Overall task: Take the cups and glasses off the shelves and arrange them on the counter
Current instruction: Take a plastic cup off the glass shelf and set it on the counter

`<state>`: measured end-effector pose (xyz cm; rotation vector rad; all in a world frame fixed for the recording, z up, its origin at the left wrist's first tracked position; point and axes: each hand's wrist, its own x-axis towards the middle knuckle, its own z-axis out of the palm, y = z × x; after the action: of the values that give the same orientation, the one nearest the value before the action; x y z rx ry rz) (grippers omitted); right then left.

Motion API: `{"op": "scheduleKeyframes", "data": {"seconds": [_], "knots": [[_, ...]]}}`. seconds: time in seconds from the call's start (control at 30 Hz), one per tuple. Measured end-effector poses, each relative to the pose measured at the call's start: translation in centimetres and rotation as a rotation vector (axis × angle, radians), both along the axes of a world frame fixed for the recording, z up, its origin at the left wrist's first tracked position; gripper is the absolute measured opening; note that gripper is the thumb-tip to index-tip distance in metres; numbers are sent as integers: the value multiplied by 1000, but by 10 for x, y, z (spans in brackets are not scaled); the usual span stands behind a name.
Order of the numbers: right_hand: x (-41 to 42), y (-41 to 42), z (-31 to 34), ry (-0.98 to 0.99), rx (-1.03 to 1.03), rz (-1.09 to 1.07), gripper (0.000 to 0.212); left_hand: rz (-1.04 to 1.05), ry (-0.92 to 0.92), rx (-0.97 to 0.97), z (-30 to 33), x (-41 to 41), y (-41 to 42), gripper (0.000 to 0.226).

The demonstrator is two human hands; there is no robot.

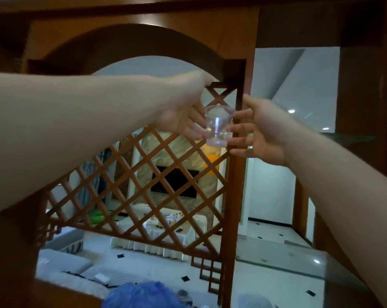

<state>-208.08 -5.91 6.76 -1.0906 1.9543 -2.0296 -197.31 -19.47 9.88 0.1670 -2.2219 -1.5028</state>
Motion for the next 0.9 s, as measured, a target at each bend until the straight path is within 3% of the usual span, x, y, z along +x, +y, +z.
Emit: {"op": "scheduleKeyframes", "data": {"seconds": [0.6, 0.9], "knots": [[11, -89, -140, -60, 12, 119, 55, 199, -26, 149, -135, 14, -84, 72], [-27, -129, -224, -132, -3, 131, 33, 315, 8, 249, -224, -21, -111, 42]]}}
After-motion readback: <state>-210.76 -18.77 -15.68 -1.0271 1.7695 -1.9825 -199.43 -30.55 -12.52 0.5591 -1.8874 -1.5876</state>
